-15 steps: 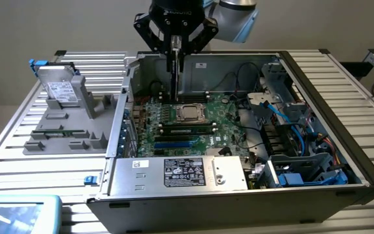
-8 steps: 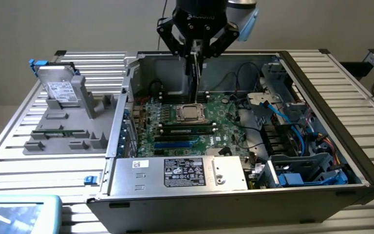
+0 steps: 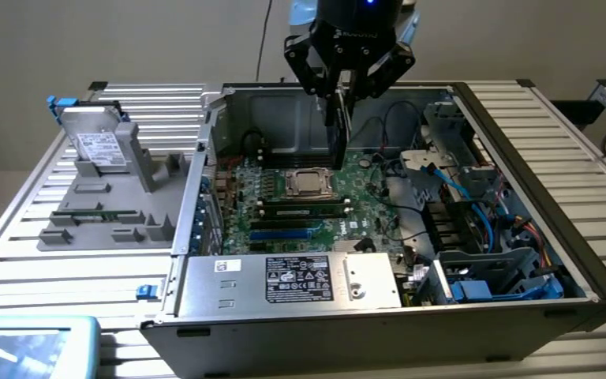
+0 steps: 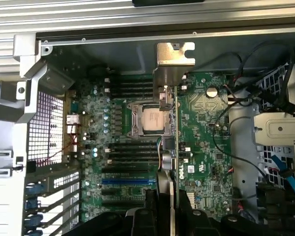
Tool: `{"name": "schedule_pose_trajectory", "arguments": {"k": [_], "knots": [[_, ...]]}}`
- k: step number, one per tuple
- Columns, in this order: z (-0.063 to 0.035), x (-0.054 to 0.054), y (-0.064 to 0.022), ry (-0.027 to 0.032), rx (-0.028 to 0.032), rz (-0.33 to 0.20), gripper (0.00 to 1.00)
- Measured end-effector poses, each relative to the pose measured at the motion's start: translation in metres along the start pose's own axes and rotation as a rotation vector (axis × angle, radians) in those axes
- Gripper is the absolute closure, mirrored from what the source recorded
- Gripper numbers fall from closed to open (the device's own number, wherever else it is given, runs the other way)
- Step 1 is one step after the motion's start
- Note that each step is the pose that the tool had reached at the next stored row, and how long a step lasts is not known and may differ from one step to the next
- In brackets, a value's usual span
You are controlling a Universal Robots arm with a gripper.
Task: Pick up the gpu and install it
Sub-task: 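Pick up the gpu and move the gpu toward the slot, then insert the gpu into the slot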
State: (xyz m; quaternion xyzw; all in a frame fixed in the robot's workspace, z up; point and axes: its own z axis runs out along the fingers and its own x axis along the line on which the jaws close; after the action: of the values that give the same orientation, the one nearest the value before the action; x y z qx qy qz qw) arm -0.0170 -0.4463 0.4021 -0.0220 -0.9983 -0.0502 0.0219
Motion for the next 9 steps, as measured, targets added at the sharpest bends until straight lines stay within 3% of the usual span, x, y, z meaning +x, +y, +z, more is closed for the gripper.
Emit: {"name": "schedule_pose_trajectory", "arguments": {"k": [9], "knots": [[0.0002,-0.0003,0.0000,0.0020,0.0002,-0.021,0.72]]}}
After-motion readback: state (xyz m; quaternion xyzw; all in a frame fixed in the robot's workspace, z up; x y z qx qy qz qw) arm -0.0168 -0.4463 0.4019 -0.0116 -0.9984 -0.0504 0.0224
